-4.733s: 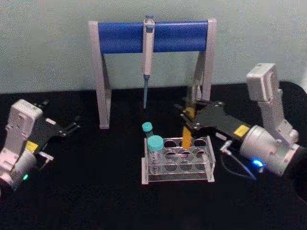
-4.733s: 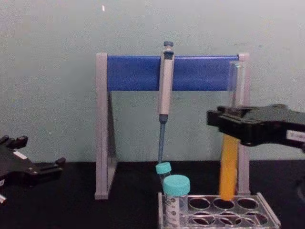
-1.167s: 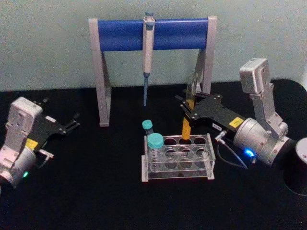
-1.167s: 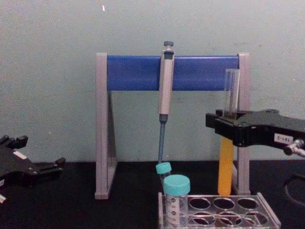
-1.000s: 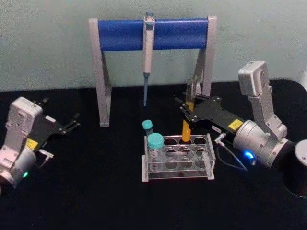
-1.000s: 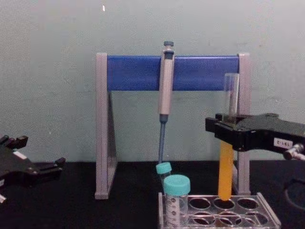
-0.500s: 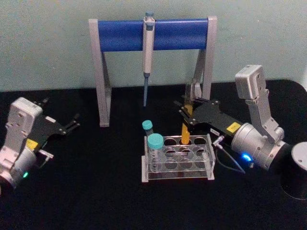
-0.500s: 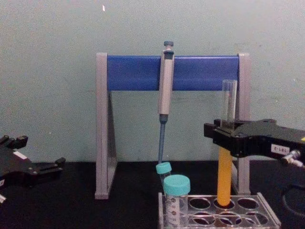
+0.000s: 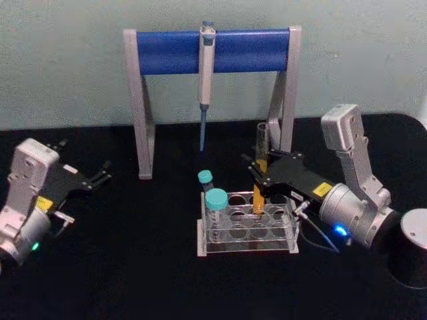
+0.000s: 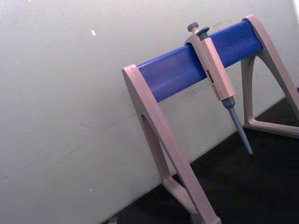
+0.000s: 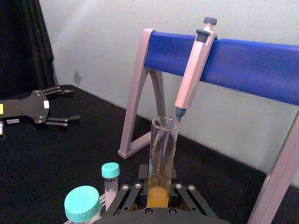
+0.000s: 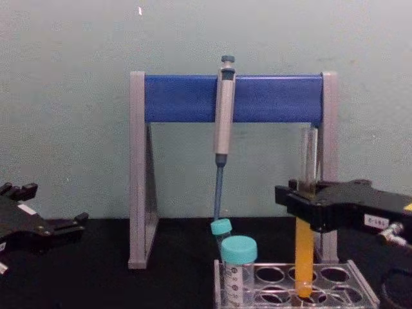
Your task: Pick up the test tube from the test tube rack, shake it, then place it back into the test tube rack.
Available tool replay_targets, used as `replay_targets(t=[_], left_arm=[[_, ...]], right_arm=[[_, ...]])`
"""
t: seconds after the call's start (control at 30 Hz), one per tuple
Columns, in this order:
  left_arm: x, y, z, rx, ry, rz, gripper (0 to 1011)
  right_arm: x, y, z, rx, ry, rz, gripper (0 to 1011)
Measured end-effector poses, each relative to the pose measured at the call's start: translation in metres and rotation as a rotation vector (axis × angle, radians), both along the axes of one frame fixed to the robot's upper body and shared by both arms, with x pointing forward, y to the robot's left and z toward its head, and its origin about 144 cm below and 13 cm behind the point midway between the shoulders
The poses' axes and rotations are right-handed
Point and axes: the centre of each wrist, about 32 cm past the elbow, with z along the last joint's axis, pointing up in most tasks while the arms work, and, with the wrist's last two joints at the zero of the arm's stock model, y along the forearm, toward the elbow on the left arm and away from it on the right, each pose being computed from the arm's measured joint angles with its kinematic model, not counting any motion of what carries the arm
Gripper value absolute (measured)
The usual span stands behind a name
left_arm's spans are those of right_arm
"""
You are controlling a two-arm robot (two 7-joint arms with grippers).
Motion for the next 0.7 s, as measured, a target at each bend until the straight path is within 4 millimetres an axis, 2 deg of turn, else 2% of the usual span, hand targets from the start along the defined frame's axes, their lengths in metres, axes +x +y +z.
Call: replay_targets(t=[0.7], left_arm=[[0.0,0.0,0.0,0.0,0.0,0.0,1001]], right_arm=[[-0.003,0.002,-0.013,-0.013,0.038,-0.015,230]])
